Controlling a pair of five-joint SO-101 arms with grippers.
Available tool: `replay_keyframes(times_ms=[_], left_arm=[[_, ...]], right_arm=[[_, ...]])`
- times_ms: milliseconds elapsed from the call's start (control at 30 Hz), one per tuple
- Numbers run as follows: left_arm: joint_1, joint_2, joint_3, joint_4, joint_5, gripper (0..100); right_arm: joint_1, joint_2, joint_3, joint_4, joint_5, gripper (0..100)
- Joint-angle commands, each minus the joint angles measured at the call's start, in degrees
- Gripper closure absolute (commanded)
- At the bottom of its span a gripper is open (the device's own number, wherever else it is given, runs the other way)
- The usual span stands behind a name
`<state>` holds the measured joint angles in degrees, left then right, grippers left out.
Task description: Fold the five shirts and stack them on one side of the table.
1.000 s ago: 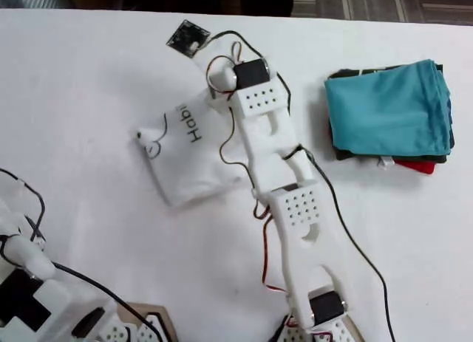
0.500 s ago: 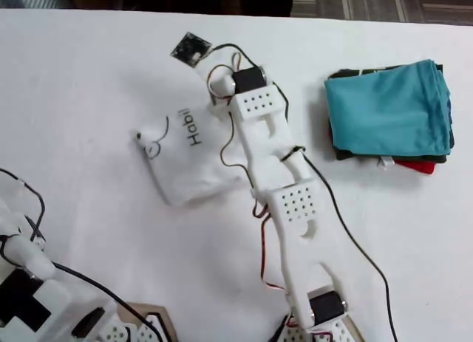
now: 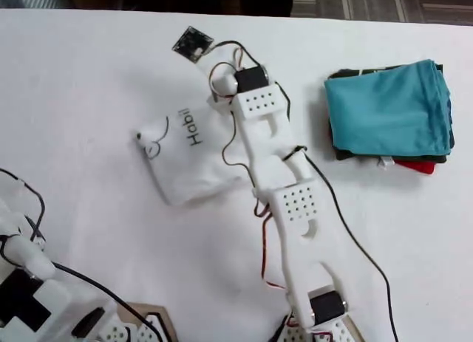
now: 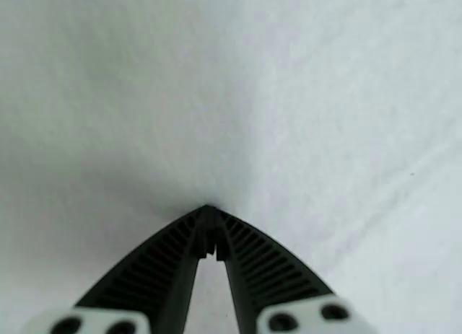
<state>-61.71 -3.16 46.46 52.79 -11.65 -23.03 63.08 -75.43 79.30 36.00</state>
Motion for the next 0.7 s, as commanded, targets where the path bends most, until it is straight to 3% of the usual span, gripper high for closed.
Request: replay_keyframes(times_ms=[0,300,500,667], left_arm=[[-0.6,-0.1,0.1,-2.1,0.4,97],[-0.6,-0.1,0.1,-2.1,0.4,97],[-0.6,-0.1,0.1,-2.1,0.4,97],[-0.6,-0.1,0.1,-2.1,0.4,97]], right_arm=[[0.8,-1.0,-0.7,-0.3,-3.0,81.6],[1.1,2.2,-0.6,-0.5,-3.2,82.3],[1.2,2.7,-3.4,-0.6,-3.2,98.5],[1.2,2.8,-9.8,-0.1,-3.3,97.8]])
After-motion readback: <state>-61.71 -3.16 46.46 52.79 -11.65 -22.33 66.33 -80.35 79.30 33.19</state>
